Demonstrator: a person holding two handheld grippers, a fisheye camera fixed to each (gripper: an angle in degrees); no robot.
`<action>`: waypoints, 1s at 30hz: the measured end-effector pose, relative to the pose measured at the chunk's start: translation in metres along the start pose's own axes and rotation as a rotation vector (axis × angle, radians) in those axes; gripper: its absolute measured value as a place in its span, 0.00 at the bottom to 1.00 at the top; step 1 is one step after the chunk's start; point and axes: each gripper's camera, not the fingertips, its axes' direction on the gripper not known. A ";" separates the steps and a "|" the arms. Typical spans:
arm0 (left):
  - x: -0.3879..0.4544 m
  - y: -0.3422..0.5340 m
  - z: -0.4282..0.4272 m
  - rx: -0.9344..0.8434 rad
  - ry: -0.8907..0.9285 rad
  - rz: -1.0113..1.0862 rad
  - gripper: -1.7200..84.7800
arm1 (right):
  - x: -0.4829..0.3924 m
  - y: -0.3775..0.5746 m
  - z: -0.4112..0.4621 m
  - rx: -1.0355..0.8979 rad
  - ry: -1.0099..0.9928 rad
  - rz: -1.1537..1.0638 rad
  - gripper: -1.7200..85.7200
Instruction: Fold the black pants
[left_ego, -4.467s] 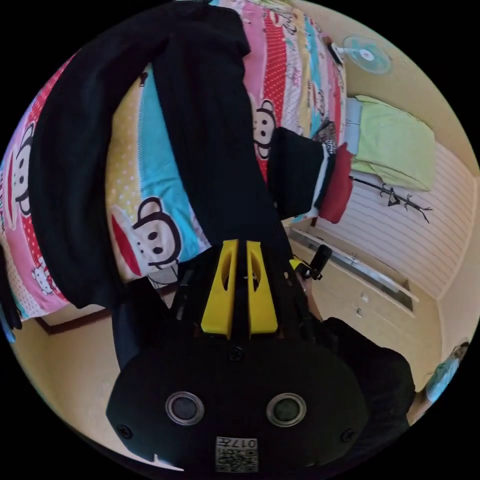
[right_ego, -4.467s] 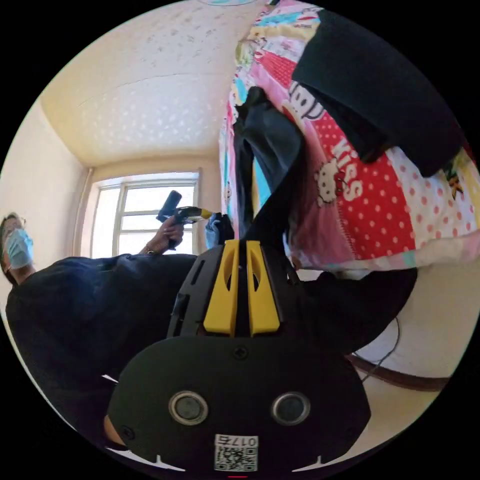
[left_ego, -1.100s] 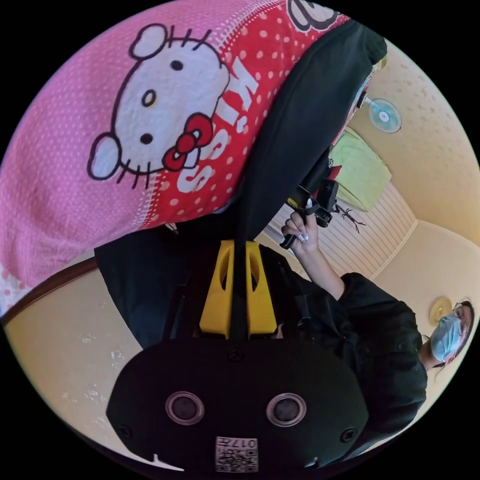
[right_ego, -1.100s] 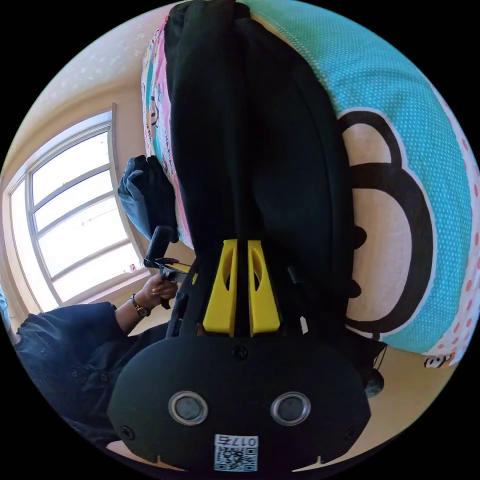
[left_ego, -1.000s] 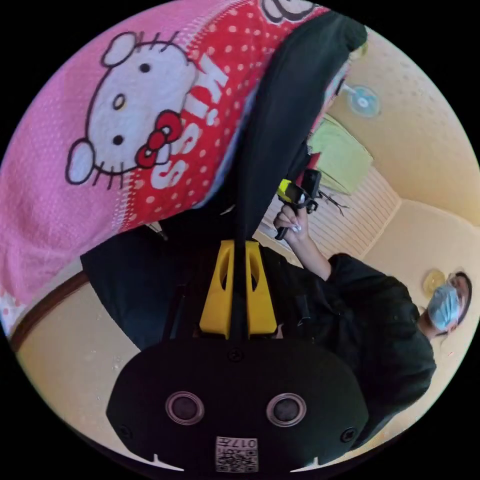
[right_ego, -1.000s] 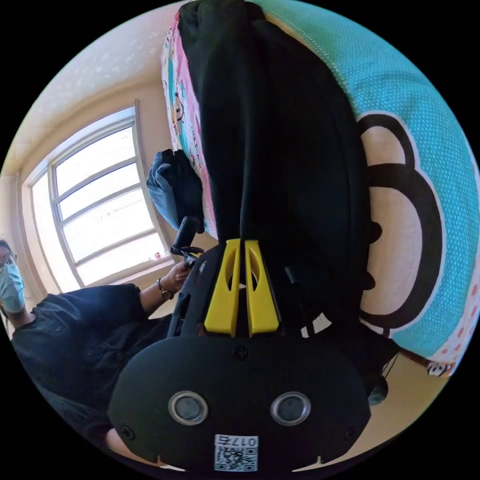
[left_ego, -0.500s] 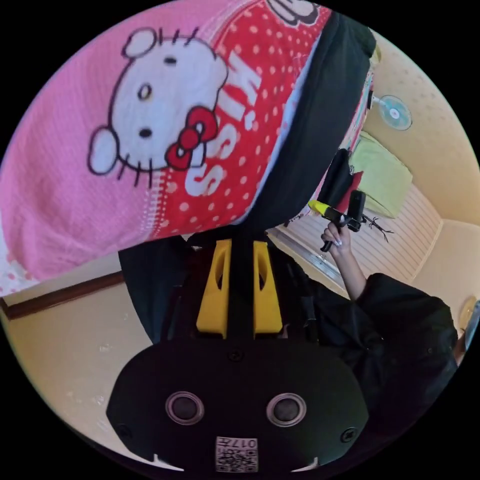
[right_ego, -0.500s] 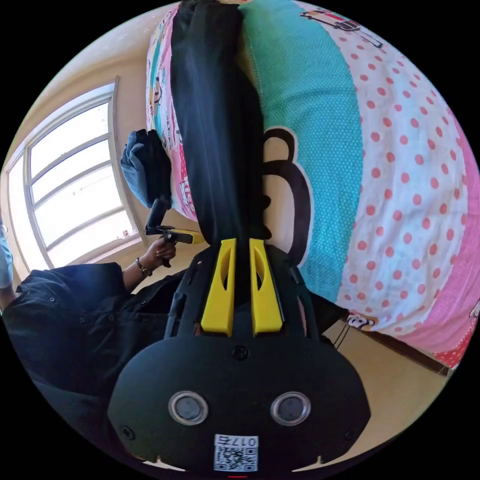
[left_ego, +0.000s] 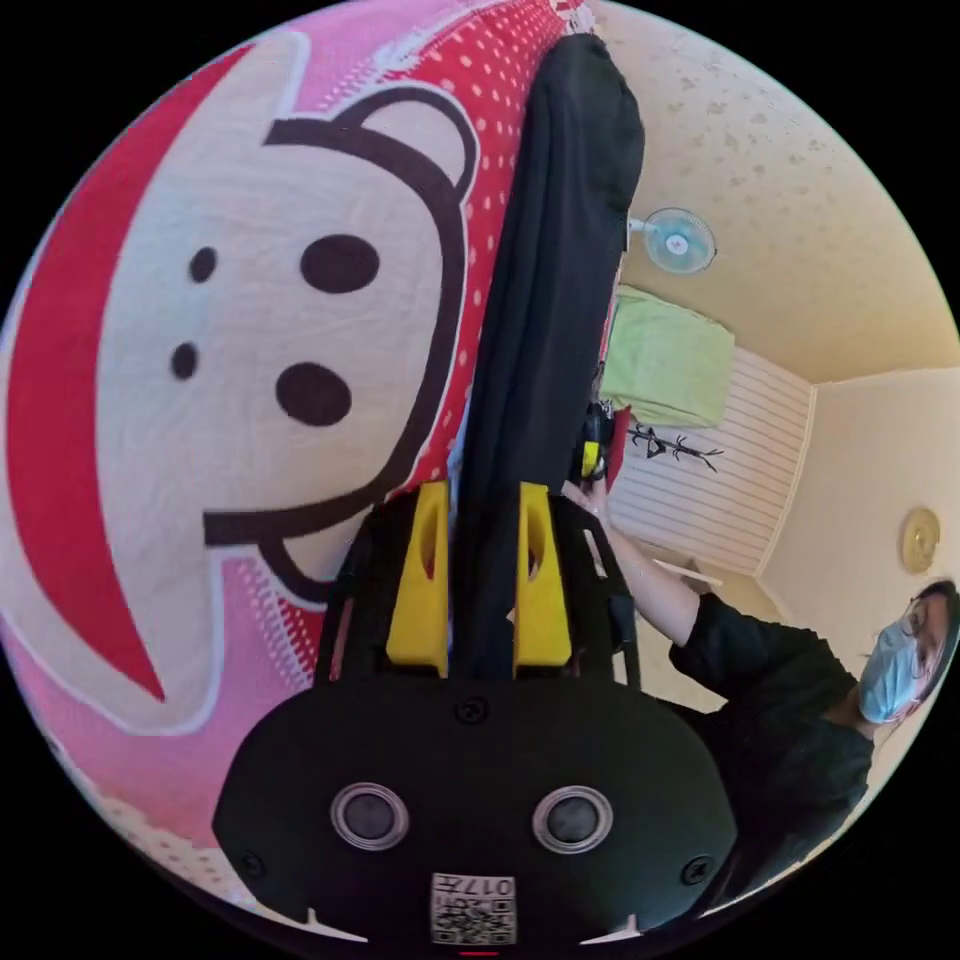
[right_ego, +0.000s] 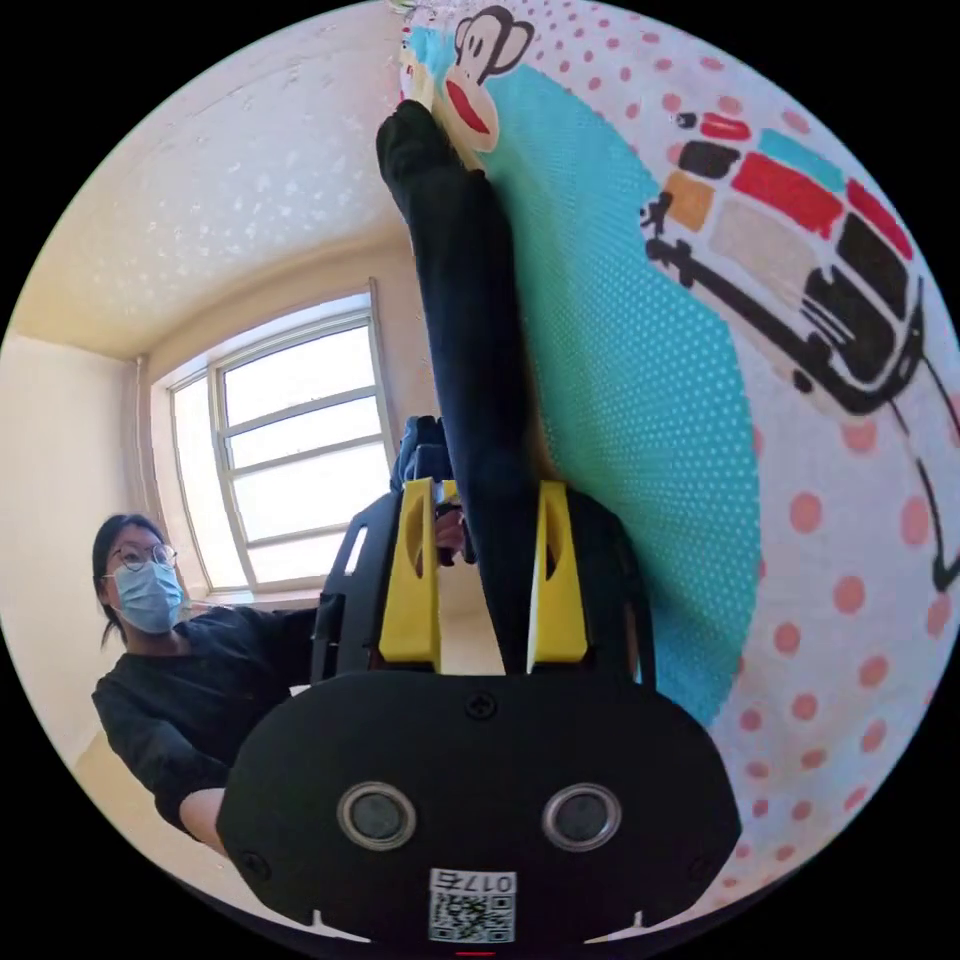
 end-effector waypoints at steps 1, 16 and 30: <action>-0.001 -0.002 0.008 -0.030 0.016 0.007 0.12 | 0.007 -0.004 0.016 -0.049 -0.057 -0.001 0.14; 0.293 0.218 0.031 -0.066 0.250 0.812 0.07 | -0.251 0.178 0.001 -0.177 -0.079 -0.628 0.01; 0.400 0.192 -0.007 0.358 -0.038 0.627 0.07 | -0.404 0.159 0.025 -0.080 0.358 -0.807 0.01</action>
